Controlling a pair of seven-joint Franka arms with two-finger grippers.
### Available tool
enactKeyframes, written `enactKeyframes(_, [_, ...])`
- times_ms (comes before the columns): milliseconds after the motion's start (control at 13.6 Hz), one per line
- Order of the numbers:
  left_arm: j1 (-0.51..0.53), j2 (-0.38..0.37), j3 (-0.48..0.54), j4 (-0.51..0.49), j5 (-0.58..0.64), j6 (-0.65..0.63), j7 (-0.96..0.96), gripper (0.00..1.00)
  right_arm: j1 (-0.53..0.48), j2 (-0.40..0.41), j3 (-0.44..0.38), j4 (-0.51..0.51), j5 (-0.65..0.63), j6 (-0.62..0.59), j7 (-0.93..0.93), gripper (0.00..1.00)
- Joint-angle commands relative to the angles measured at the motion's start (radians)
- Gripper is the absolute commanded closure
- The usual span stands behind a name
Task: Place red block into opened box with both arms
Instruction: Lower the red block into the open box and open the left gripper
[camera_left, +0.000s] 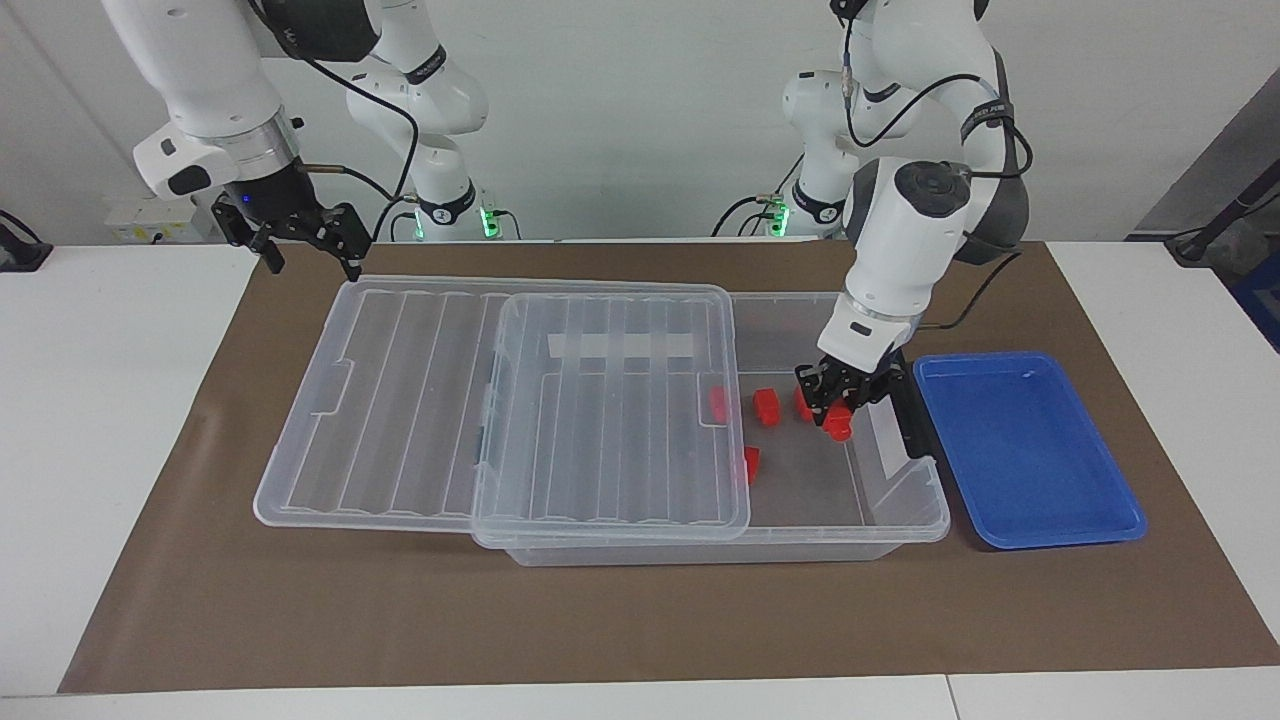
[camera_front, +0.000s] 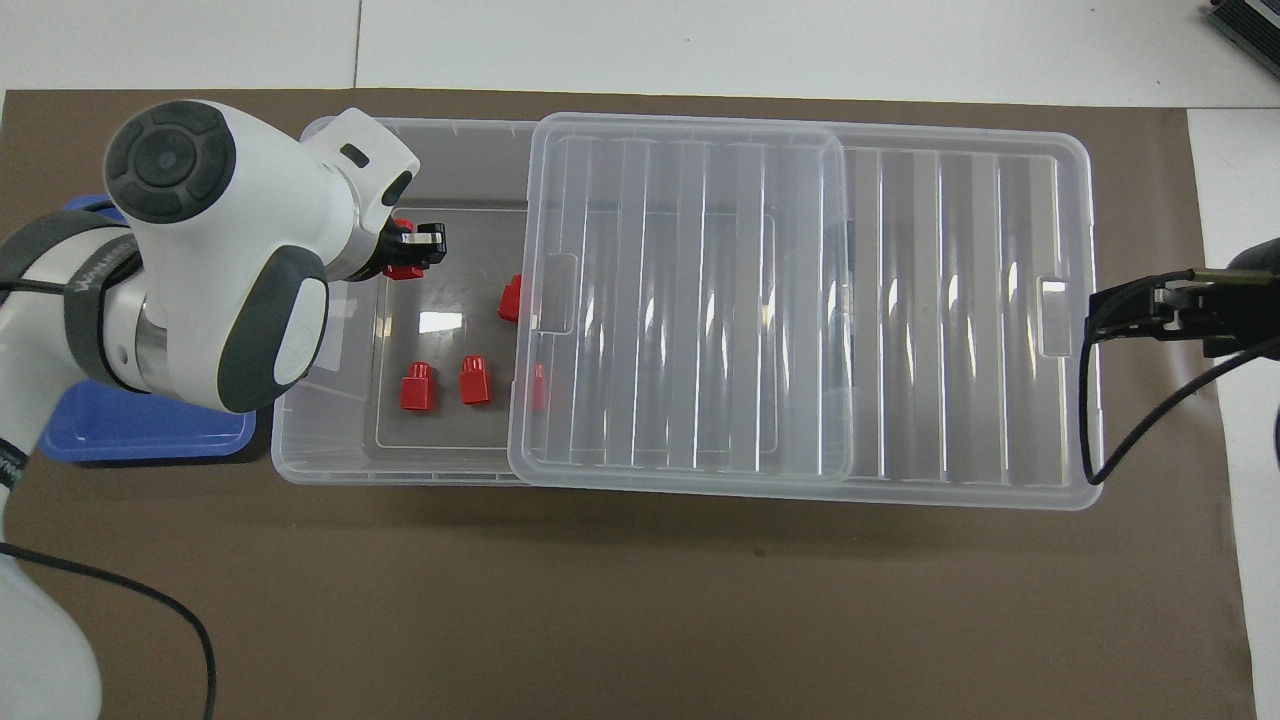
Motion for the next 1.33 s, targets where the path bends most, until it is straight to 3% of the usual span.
enactKeyframes(0, [0.002,-0.014,-0.002,-0.086,0.054,0.093,-0.002,1.0,-0.008,-0.008,0.004,-0.011,0.015,0.002,0.013,0.0])
enactKeyframes(221, [0.002,0.026,-0.002,-0.091,0.055,0.135,-0.006,1.0,-0.008,-0.007,0.003,-0.012,0.015,0.025,0.01,0.0])
enactKeyframes(369, [-0.007,0.052,-0.002,-0.157,0.076,0.24,-0.029,1.0,-0.008,-0.008,0.0,-0.021,0.013,0.031,0.007,0.0])
enactKeyframes(738, [0.01,0.136,-0.002,-0.165,0.109,0.354,-0.056,1.0,-0.008,-0.008,-0.002,-0.026,0.013,0.053,0.004,0.0])
enactKeyframes(959, [0.01,0.148,-0.002,-0.211,0.109,0.435,-0.111,1.0,-0.009,-0.007,-0.005,-0.026,0.011,0.054,0.002,0.0])
enactKeyframes(1255, [0.01,0.158,-0.002,-0.215,0.109,0.439,-0.118,1.0,-0.009,-0.007,-0.02,-0.041,0.011,0.087,-0.002,0.0])
